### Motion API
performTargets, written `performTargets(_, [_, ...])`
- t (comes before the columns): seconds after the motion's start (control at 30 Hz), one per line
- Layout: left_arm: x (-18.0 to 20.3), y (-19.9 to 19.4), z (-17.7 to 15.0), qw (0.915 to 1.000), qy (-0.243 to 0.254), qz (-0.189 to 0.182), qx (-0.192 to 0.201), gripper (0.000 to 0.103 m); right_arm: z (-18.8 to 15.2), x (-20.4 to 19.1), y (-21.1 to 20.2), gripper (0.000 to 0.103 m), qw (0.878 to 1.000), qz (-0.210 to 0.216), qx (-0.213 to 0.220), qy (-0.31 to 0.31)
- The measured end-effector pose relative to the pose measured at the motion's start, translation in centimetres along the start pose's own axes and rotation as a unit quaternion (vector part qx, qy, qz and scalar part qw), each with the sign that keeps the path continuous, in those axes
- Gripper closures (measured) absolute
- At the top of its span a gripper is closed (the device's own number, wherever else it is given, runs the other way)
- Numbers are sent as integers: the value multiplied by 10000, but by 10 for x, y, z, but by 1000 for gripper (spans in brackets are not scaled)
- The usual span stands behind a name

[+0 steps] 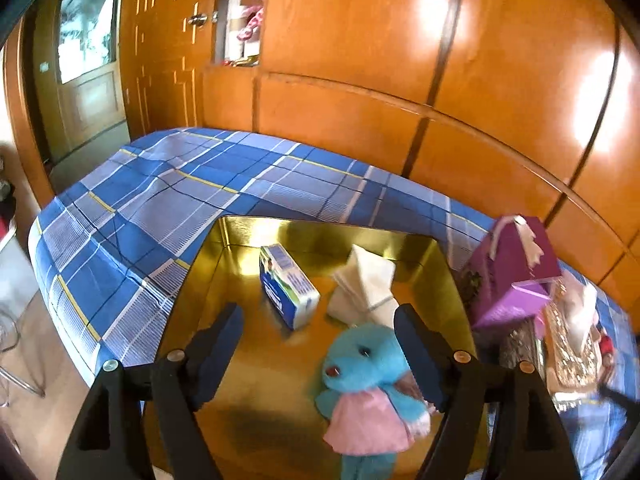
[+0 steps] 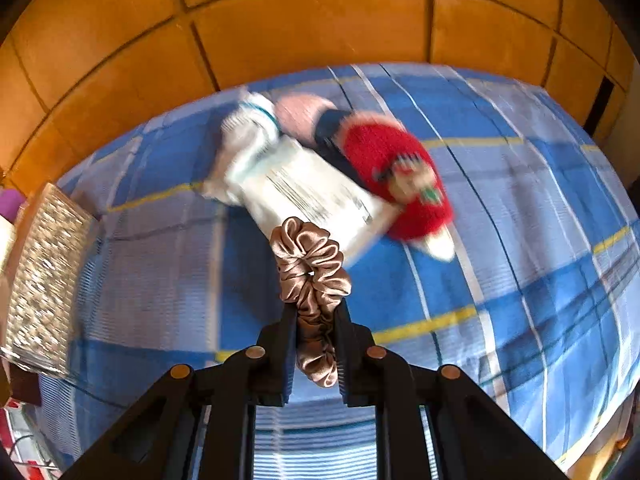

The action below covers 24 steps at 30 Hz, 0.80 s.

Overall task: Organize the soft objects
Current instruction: 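Carry the brown scrunchie with the right tool into the gold tray and release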

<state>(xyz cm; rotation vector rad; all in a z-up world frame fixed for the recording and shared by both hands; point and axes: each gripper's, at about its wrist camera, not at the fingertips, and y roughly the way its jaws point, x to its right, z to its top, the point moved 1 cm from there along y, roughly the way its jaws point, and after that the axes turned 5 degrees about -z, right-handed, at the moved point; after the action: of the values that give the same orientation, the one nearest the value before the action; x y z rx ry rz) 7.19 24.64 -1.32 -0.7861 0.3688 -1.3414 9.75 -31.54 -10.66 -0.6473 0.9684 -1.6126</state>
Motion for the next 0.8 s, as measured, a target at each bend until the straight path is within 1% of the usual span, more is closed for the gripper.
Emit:
performTargets(0.2, [16, -15, -15, 9997, 195, -83, 78, 25, 37, -41, -22, 88, 9983, 253, 315, -418])
performTargets(0.37, [21, -20, -24, 9996, 244, -126, 67, 25, 71, -95, -44, 88, 9931, 645, 565, -805])
performTargets(0.47, [21, -20, -28, 9996, 266, -111, 36, 25, 87, -133, -61, 88, 9868, 907, 748, -1117])
performTargets(0.57, [20, -20, -34, 9995, 299, -88, 5, 25, 98, -175, -75, 88, 9786, 1192, 884, -1424])
performTargets(0.67, [17, -19, -38, 9995, 305, -73, -51, 25, 100, -216, -90, 88, 9671, 1565, 995, -1742])
performTargets(0.77, [6, -19, -40, 9998, 172, -19, -69, 25, 93, -257, -107, 88, 9496, 2056, 1064, -2115])
performTargets(0.8, [2, -19, -40, 9999, 121, 14, -68, 25, 88, -273, -114, 88, 9417, 2218, 1072, -2290])
